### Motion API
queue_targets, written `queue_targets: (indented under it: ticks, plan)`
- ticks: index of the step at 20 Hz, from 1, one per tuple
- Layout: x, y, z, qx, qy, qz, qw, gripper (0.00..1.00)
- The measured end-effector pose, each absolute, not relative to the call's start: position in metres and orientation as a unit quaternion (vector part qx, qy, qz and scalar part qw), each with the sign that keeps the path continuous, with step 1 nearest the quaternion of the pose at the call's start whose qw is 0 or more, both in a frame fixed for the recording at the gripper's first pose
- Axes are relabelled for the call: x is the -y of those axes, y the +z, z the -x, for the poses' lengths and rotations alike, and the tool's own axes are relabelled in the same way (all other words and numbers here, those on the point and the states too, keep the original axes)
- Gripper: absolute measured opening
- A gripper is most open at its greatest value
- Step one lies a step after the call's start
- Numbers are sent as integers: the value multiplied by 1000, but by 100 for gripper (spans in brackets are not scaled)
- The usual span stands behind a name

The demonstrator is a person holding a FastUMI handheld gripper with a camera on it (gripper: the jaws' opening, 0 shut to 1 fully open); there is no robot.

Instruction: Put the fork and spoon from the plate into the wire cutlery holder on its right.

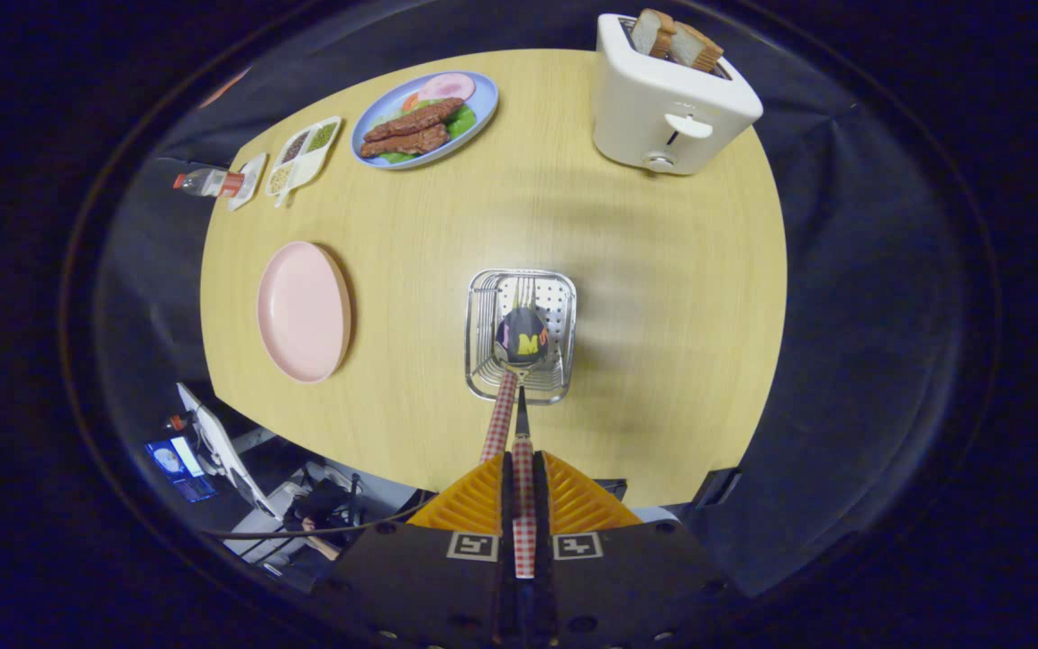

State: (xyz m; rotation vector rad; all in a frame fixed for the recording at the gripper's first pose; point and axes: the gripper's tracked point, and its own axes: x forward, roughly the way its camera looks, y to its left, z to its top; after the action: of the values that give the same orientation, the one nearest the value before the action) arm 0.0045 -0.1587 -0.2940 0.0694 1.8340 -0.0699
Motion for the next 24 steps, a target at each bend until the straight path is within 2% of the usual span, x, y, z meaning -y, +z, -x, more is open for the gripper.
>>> queue_targets:
  ticks: [5, 10, 18, 24]
  plan:
    - [156, -316, -20, -810, -49, -40, 582, 7]
    - [162, -329, -26, -809, -71, -35, 583, 10]
    - [161, -325, -36, -782, -83, -28, 616, 10]
    - [142, -316, -44, -739, -103, -39, 665, 11]
